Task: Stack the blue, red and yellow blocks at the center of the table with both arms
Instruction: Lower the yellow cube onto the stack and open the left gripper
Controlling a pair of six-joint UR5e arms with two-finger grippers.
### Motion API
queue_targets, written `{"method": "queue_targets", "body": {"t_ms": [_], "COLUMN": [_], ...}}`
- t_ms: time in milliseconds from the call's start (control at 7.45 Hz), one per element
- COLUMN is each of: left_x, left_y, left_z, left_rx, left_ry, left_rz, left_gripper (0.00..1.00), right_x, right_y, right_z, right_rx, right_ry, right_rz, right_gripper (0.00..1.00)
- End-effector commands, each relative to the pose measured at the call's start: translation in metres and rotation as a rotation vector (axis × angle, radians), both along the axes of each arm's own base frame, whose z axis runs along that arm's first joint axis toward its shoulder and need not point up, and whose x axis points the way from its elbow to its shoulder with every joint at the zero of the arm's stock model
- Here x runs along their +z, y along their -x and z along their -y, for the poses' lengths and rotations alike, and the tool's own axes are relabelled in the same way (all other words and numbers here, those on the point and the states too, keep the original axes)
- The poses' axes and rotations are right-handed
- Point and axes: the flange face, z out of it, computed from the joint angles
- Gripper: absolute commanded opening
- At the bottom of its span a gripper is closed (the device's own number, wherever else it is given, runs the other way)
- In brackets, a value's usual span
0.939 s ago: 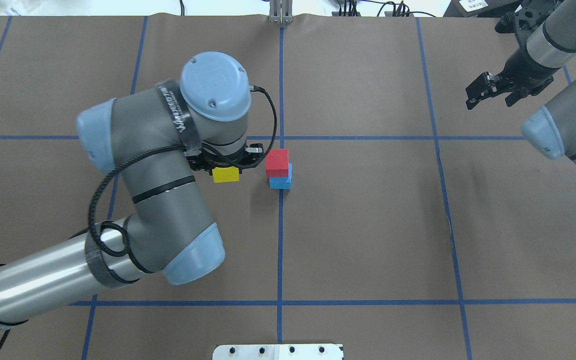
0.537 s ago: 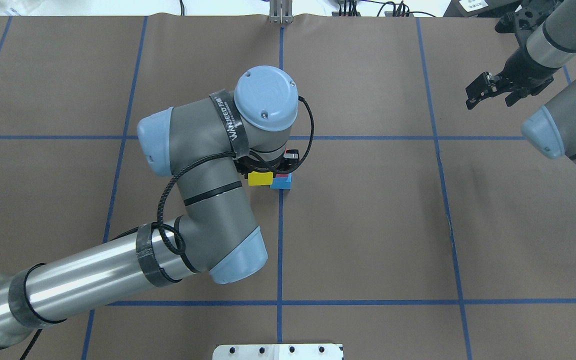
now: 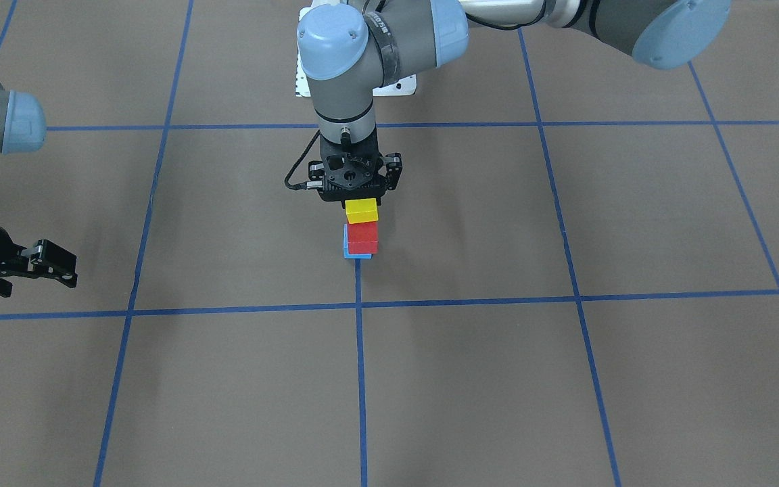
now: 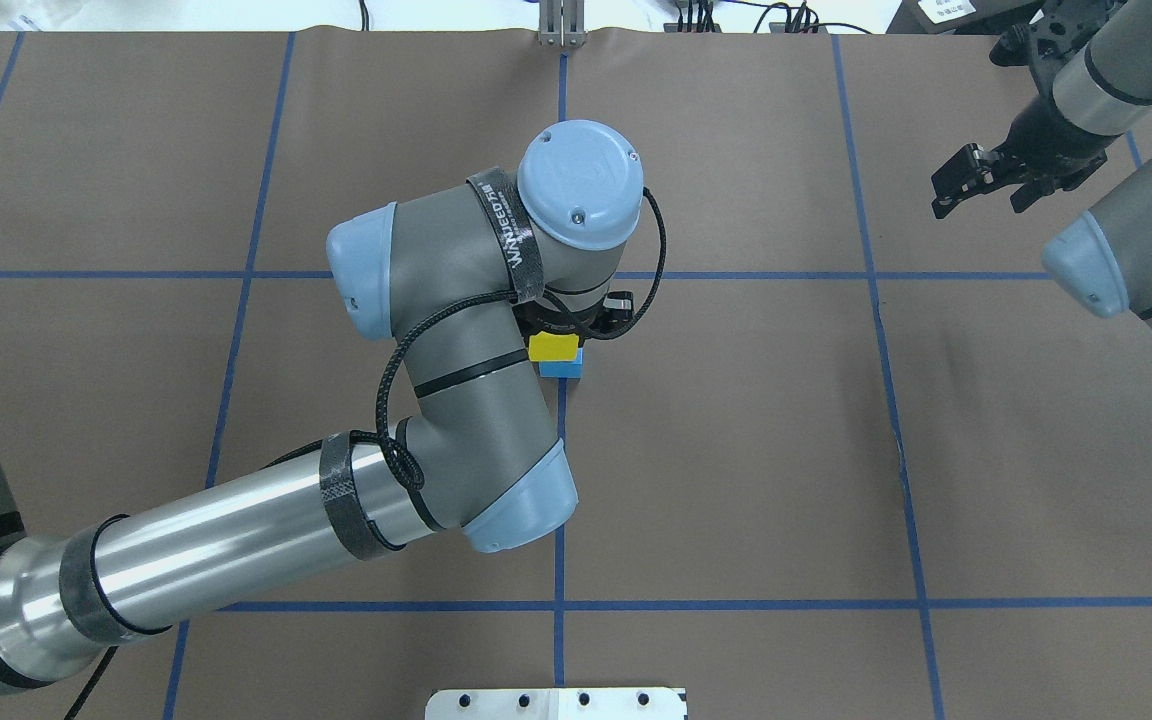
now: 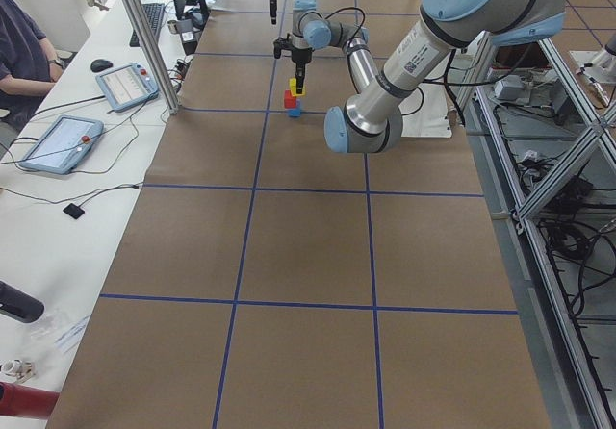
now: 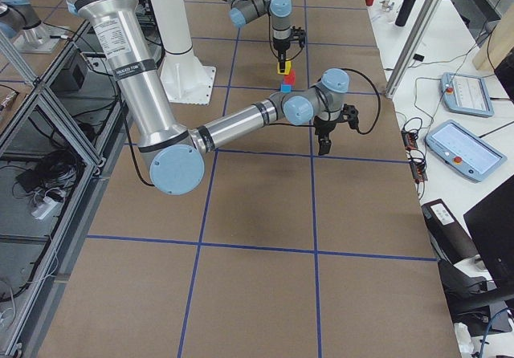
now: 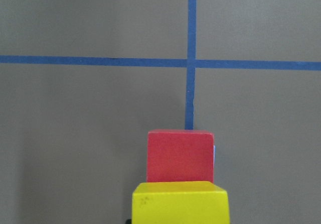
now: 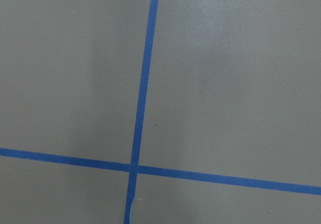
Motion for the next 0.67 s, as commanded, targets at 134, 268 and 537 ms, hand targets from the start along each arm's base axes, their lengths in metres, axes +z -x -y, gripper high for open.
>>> {"method": "queue_targets", "body": {"t_ms": [134, 268, 537], "left_x": [-0.0021, -0.0043, -0.0046], "left_y": [0.0056, 0.0065, 0.0061], "left_z": [0.0077, 0.0097, 0.0099], "left_rx": [-0.003, -0.006, -0.007], "left_ry": [-0.012, -0.022, -0.021], "left_rz": [-0.008, -0.024, -0.029], "left_gripper": [0.0, 0.0, 0.0], "right_x": [0.0008, 0.0, 0.0008], "right_y": [0.0001, 0.0, 0.0], "right_z": [0.0002, 0.0, 0.0003], "right_rx": [0.0, 0.0, 0.0], "right_ry": [0.001, 0.0, 0.0], "right_rz": [-0.001, 0.0, -0.002], "right_gripper": [1.0, 1.0, 1.0]}}
